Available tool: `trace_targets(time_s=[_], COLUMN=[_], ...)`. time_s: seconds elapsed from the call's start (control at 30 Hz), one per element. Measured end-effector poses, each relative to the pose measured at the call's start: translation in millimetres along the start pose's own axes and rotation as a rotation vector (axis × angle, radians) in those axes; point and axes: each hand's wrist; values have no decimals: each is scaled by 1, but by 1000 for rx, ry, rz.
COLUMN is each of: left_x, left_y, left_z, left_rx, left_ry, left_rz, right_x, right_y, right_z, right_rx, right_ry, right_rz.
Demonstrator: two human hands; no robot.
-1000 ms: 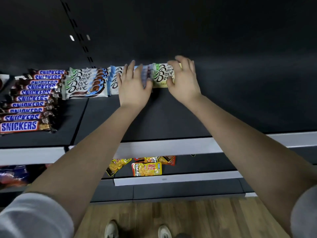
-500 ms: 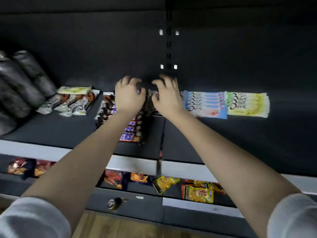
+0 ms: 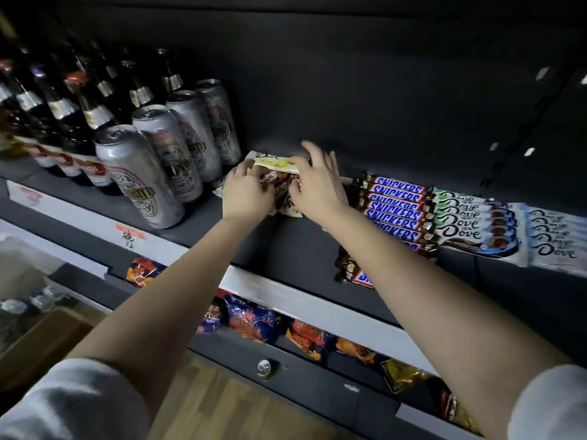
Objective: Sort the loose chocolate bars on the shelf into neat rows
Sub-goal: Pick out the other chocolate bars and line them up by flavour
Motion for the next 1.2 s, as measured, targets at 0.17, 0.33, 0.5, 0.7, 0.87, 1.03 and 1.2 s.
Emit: trace_targets(time_s=[0.17,0.33,0.5,0.7,0.87,1.03,1.2], left_x=[-2,1,9,22,23,21,20], left_y=[9,24,41,48,48,46,43], left_z=[-39,-56,-63,-72,-75,-73,-71], left_rx=[15,17,33,99,122,123,180], left_ry=[-2,-47,-86,-202,-204,-177,-130], left_rz=[12,-2,-43,21,97,41,11], right_x=[30,48,56,63,65,63,55], right_y=[19,34,48,58,62,62,54], right_z=[-20,-21,-4,2,-1,-1,2], right_rx=[-13,-27,93,183,234,206,29], right_ry=[-47,-89,-101,-138,-151,-141,-120], right_rz=[-108,-130,-188,-311,-281,-307,-343])
Point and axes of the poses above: each hand's wrist, its own y-axis towards the middle knuckle, its own x-axis out of the palm, z = x × y, and after that the axes turned 1 degree about -y, right-handed
